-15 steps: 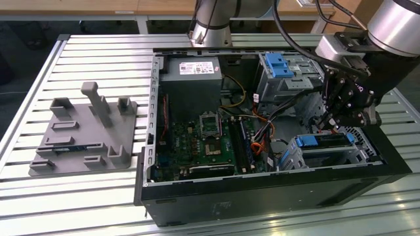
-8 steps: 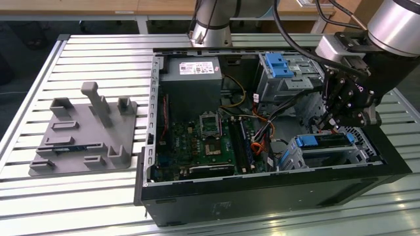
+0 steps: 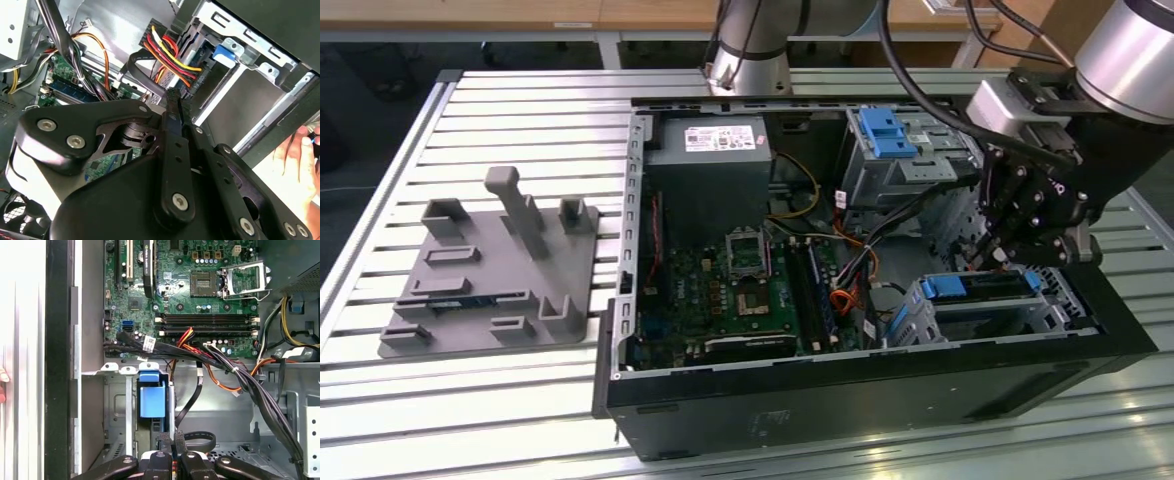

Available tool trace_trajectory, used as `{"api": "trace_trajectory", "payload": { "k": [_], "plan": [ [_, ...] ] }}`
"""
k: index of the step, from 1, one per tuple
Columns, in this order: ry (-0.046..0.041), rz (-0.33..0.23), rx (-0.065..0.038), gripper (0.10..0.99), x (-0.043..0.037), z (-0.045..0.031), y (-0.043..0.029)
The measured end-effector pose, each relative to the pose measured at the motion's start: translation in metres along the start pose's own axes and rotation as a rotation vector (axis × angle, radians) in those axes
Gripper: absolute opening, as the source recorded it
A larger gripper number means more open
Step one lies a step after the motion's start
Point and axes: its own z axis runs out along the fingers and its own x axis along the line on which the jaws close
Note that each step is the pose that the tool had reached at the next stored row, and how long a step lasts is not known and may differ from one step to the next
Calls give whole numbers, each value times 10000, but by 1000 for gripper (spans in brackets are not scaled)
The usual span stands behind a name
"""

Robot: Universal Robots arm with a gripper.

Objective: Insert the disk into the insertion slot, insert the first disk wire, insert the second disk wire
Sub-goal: 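Insert the second disk wire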

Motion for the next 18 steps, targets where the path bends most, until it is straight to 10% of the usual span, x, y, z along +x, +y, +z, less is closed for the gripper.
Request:
{"api": "trace_trajectory", "payload": {
  "k": [18],
  "plan": [
    [-23, -2, 0, 145, 74, 1, -11]
  ]
}}
